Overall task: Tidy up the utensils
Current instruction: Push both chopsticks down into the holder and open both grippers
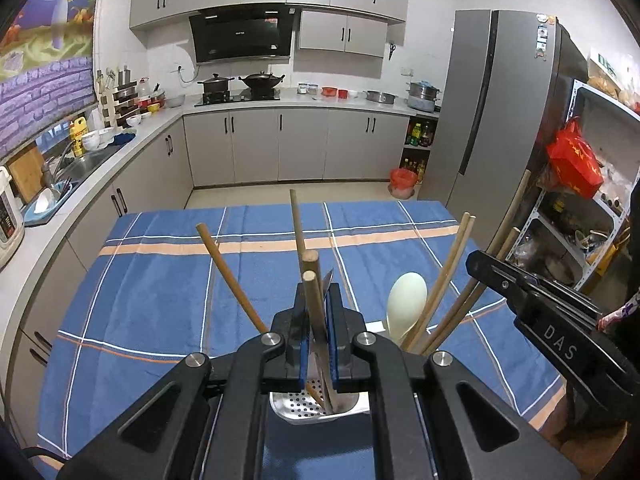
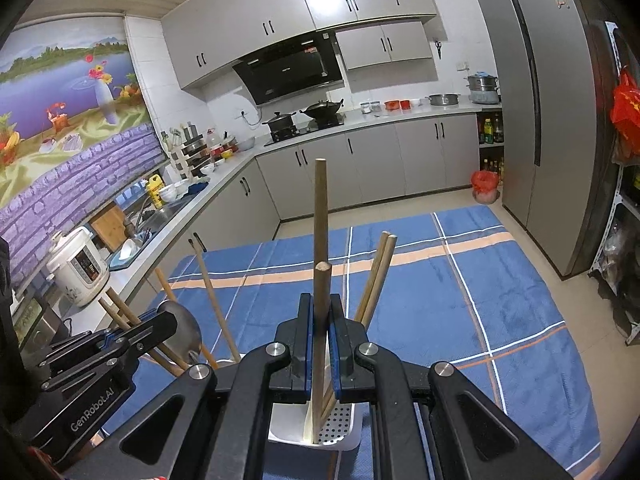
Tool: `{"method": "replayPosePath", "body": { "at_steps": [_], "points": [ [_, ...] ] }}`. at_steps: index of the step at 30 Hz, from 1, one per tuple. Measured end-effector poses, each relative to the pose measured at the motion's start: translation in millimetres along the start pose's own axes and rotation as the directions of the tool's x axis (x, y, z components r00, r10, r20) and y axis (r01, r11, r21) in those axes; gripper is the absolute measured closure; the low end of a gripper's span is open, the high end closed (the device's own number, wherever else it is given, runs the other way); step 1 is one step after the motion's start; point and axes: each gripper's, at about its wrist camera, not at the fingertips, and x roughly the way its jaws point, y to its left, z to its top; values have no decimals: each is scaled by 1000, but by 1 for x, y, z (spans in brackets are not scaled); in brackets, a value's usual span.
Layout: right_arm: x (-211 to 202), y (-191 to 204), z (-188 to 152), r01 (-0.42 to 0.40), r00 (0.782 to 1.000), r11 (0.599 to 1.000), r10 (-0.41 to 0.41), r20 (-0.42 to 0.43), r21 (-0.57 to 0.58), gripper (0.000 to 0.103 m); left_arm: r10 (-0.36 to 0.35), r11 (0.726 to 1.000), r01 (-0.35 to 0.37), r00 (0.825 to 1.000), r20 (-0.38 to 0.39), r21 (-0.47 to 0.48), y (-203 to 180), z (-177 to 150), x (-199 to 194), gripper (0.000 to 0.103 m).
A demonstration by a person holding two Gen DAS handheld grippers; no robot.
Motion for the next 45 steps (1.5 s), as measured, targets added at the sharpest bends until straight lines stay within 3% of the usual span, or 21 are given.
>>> {"method": "replayPosePath", "body": {
  "at_steps": [19, 26, 35, 40, 45],
  "points": [
    [0, -3, -4, 17, 1000, 1000, -17, 5, 24, 96, -18, 1000, 18, 1000, -13, -23, 4, 0, 8, 96],
    [-9, -5, 1, 21, 999, 999, -23, 34, 43, 96, -106, 986, 113, 993, 61, -123, 33, 9, -6, 95],
    [-16, -2, 1, 13, 998, 999, -15, 60, 43, 96, -149, 954, 166, 985, 84, -250, 70, 15, -10, 95],
    [-20, -7, 1, 5, 998, 999, -8, 68, 49, 96, -155, 952, 175, 983, 95, -250, 70, 16, -18, 95],
    [-22, -6, 4, -7, 997, 999, 3, 74, 45, 96, -147, 967, 165, 984, 105, -192, 54, 16, -27, 95]
  ]
}}
